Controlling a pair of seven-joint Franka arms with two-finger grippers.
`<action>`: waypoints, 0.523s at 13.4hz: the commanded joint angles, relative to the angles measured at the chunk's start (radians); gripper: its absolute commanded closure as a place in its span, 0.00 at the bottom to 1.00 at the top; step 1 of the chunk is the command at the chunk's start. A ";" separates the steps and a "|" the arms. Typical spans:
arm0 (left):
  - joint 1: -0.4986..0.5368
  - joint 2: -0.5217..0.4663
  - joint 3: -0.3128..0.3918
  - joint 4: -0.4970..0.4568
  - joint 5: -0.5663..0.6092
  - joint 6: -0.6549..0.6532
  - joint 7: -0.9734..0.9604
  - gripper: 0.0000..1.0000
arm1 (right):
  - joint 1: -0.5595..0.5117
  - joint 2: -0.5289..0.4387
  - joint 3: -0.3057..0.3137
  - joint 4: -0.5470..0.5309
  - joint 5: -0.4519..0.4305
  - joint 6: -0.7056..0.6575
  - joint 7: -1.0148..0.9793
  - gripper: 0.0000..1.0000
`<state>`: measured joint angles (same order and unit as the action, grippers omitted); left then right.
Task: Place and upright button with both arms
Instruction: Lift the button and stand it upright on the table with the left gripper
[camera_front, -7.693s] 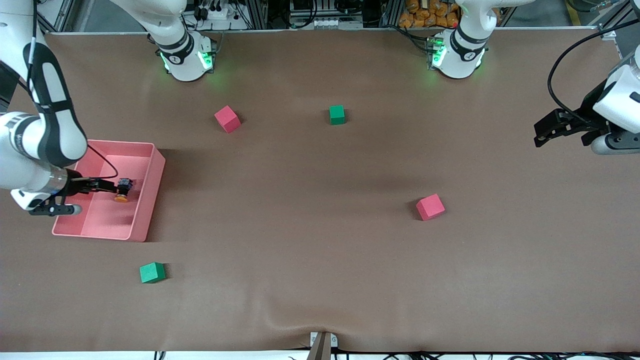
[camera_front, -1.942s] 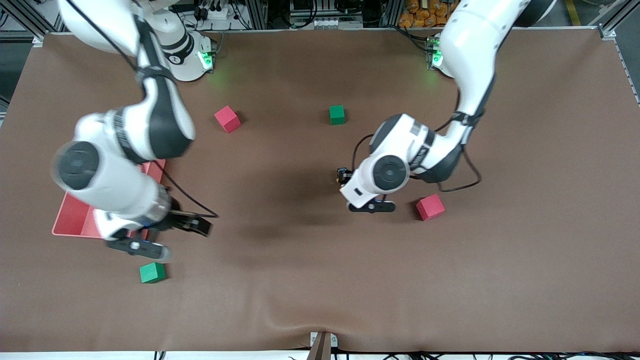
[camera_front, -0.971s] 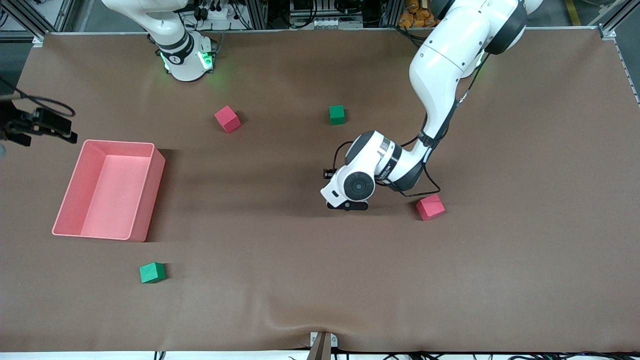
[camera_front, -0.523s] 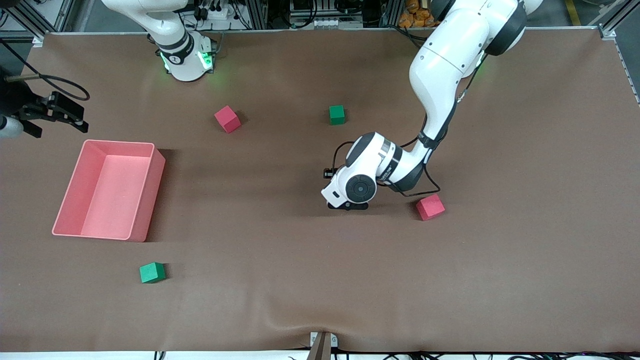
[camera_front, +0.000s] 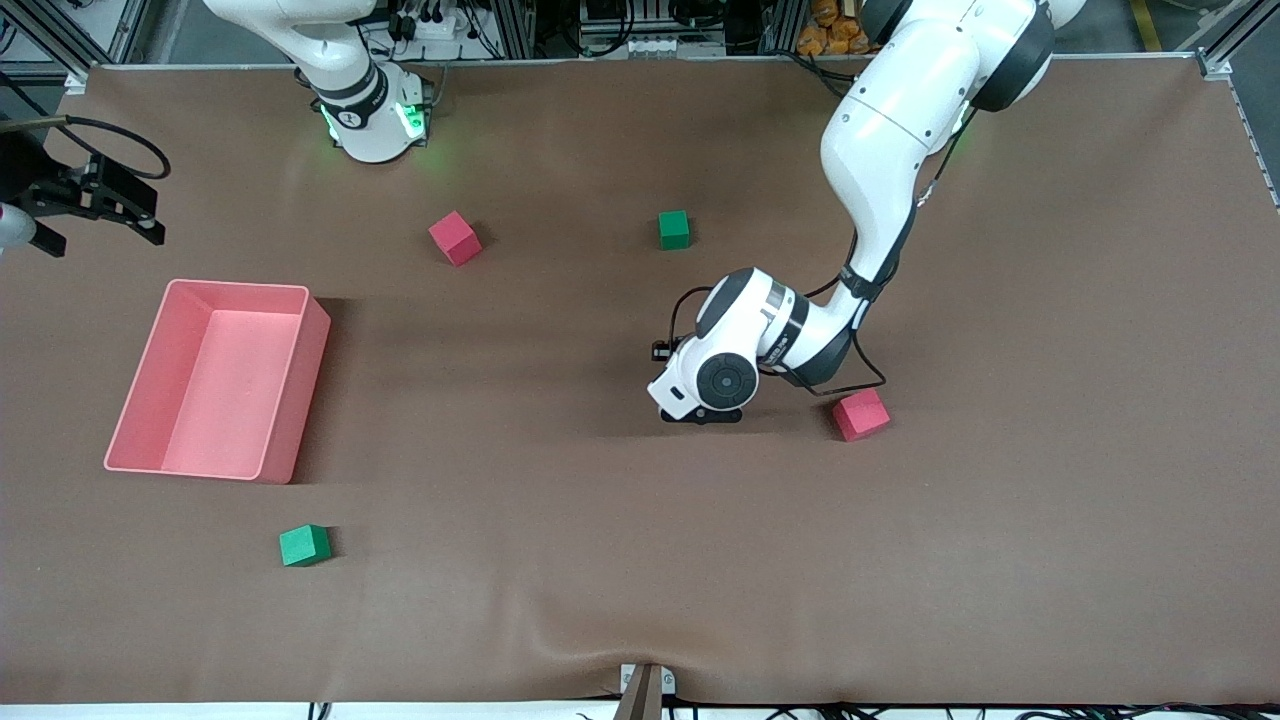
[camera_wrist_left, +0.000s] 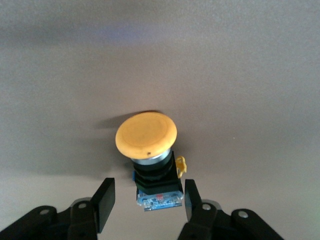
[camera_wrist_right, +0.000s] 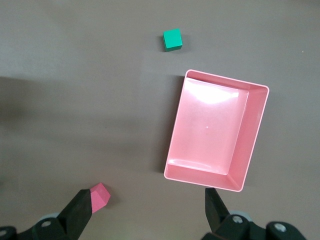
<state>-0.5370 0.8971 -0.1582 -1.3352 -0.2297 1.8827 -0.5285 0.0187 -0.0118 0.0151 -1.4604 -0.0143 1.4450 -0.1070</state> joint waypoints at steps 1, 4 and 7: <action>-0.003 0.025 0.006 0.030 -0.023 -0.001 0.009 0.54 | -0.042 -0.036 0.013 -0.031 -0.015 -0.009 -0.023 0.00; -0.003 0.022 0.006 0.030 -0.023 -0.001 -0.016 1.00 | -0.039 -0.036 0.013 -0.032 -0.015 -0.011 -0.025 0.00; -0.003 -0.016 0.008 0.030 -0.020 -0.001 -0.066 1.00 | -0.036 -0.036 0.016 -0.032 -0.013 -0.009 -0.023 0.00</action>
<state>-0.5370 0.8989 -0.1567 -1.3274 -0.2320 1.8873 -0.5548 -0.0070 -0.0170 0.0172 -1.4630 -0.0151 1.4344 -0.1182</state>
